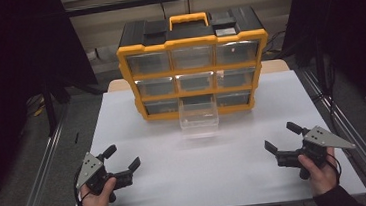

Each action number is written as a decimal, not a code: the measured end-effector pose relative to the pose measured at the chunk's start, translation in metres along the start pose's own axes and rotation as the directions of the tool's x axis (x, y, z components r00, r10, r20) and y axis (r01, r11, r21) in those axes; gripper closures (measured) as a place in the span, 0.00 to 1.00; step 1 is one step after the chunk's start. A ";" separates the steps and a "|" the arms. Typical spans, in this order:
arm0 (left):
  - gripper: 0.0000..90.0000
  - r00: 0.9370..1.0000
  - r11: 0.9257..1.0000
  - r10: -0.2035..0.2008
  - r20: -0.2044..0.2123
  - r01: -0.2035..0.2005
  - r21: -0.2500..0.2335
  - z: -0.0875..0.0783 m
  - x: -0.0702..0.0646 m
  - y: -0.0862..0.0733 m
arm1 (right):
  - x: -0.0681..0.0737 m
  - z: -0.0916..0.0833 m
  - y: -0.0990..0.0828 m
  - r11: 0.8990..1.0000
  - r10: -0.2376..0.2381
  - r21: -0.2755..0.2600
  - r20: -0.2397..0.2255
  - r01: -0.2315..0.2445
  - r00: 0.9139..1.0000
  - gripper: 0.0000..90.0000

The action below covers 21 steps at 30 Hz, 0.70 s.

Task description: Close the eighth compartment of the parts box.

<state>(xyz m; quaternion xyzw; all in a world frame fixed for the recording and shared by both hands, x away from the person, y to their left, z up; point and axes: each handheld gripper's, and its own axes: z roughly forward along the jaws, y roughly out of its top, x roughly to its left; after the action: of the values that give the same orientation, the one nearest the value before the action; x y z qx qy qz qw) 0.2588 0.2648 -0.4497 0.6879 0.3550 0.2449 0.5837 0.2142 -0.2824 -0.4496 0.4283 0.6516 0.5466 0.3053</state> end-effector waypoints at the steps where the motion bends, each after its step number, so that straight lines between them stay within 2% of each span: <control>1: 0.03 1.000 1.000 0.000 0.000 0.000 0.000 0.000 0.000 0.000 | 0.000 0.000 0.000 1.000 0.000 0.000 0.000 0.000 1.000 0.00; 4: 0.03 1.000 1.000 0.002 0.009 -0.002 0.009 0.001 0.001 0.000 | 0.001 0.001 0.000 1.000 0.001 0.006 -0.007 -0.001 1.000 0.00; 5: 0.03 1.000 1.000 -0.011 0.005 0.011 0.000 0.003 0.000 0.000 | 0.002 0.001 0.000 1.000 0.004 0.010 -0.030 -0.004 1.000 0.00; 9: 0.03 1.000 1.000 -0.007 0.002 0.007 0.011 0.004 0.000 0.000 | 0.006 0.002 0.000 1.000 0.005 0.019 -0.069 -0.004 0.998 0.00; 14: 0.03 1.000 1.000 -0.018 -0.008 0.018 0.006 0.003 0.000 0.000 | 0.011 0.006 0.000 0.999 -0.008 0.039 -0.120 0.013 0.993 0.00; 16: 0.03 1.000 1.000 -0.010 -0.012 0.010 0.008 0.003 0.000 0.000 | 0.013 0.007 0.000 0.999 -0.009 0.048 -0.154 0.016 0.988 0.00; 21: 0.03 1.000 1.000 -0.016 -0.021 0.016 0.003 0.003 0.001 0.000 | 0.020 0.010 0.000 0.999 -0.008 0.051 -0.183 0.018 0.983 0.00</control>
<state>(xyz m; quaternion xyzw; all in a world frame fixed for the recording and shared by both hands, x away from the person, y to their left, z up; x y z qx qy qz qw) 0.2616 0.2636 -0.4501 0.6834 0.3672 0.2468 0.5807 0.2140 -0.2594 -0.4504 0.3798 0.6938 0.5644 0.2365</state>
